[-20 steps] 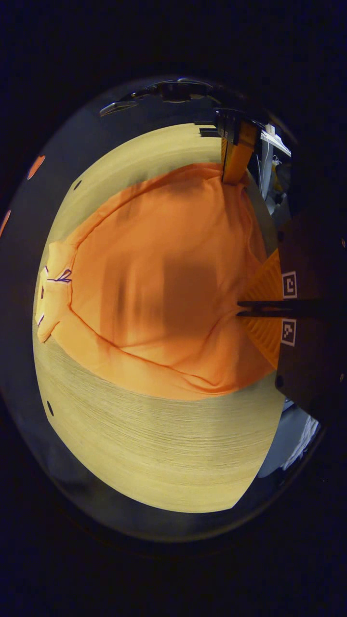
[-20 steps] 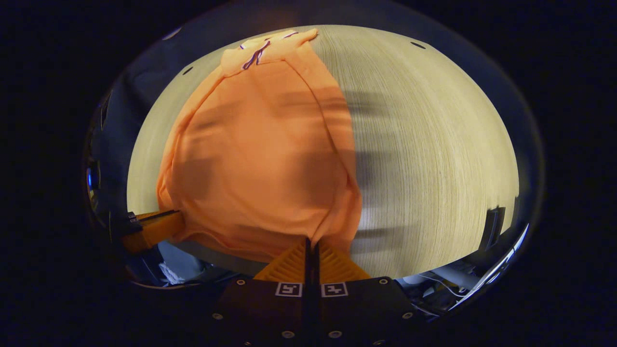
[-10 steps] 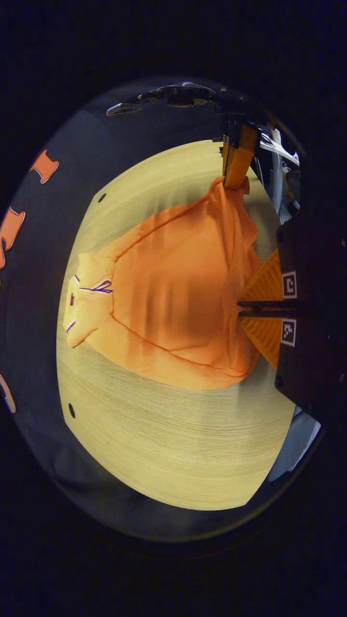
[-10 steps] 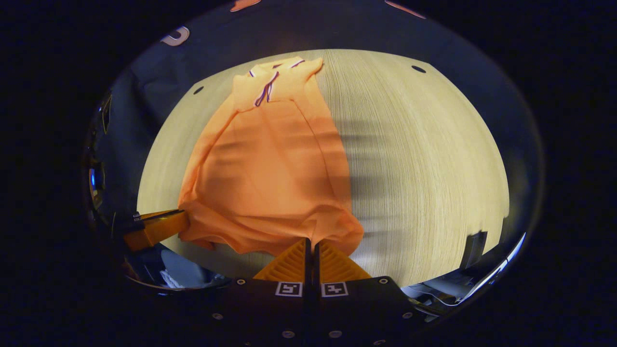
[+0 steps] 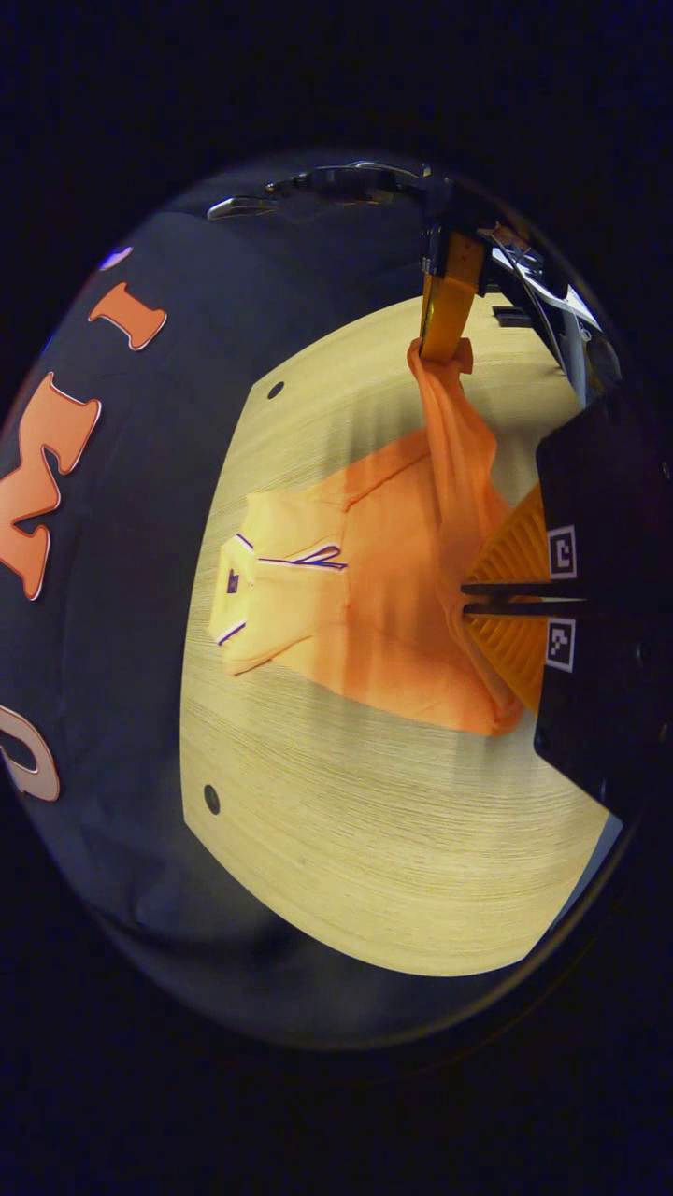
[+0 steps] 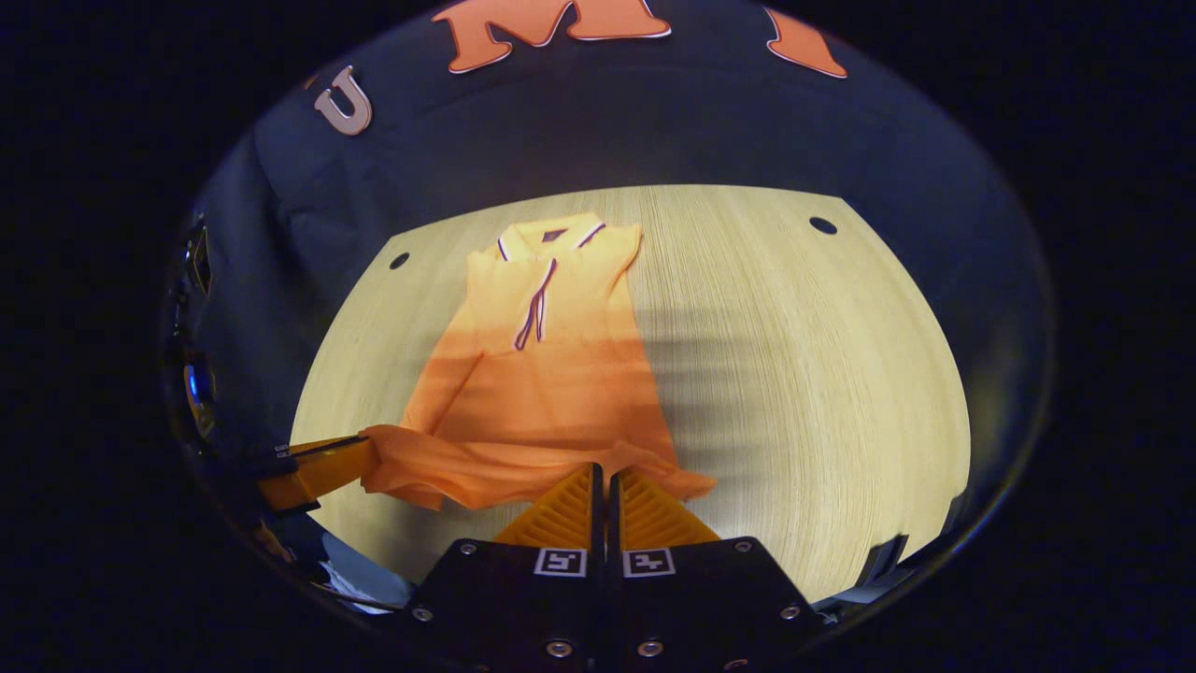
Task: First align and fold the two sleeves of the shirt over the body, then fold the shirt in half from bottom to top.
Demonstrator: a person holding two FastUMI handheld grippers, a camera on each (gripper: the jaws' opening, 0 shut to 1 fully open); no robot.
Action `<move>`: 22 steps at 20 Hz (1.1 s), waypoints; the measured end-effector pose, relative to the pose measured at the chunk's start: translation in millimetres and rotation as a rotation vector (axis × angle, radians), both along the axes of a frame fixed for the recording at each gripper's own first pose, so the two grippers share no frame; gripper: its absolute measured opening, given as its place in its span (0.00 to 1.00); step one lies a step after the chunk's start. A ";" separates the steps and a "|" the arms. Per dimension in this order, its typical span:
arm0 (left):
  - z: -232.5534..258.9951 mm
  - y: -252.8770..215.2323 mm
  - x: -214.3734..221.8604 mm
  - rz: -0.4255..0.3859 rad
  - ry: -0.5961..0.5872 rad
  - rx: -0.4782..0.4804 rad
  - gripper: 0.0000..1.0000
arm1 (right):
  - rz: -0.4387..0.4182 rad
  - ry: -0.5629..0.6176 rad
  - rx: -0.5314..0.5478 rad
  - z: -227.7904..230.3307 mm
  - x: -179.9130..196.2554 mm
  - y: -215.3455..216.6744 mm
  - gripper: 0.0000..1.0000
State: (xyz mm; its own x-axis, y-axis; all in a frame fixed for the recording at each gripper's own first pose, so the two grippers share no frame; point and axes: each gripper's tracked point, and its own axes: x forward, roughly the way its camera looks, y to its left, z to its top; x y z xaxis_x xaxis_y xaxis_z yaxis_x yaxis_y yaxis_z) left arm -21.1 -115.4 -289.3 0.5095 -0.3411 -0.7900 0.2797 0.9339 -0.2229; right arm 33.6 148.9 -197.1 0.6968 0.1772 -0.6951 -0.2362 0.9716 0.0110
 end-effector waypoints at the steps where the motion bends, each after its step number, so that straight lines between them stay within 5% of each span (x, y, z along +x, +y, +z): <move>1: 3.4 -2.9 15.8 0.008 -0.021 -0.008 0.01 | -0.002 -0.021 0.010 7.7 12.9 5.0 0.00; 12: 33.9 -32.9 197.1 0.028 -0.192 -0.044 0.01 | 0.004 -0.176 0.020 56.7 169.8 41.3 0.00; 19: -2.6 -40.8 296.1 0.048 -0.211 0.005 0.02 | 0.038 -0.285 0.029 56.7 271.4 71.4 0.02; 21: -11.4 -39.2 313.2 0.043 -0.219 0.043 0.14 | 0.008 -0.311 0.042 58.0 287.8 70.8 0.12; 22: -10.5 -34.7 321.0 0.046 -0.233 0.067 0.25 | -0.002 -0.312 0.057 60.2 290.1 70.6 0.42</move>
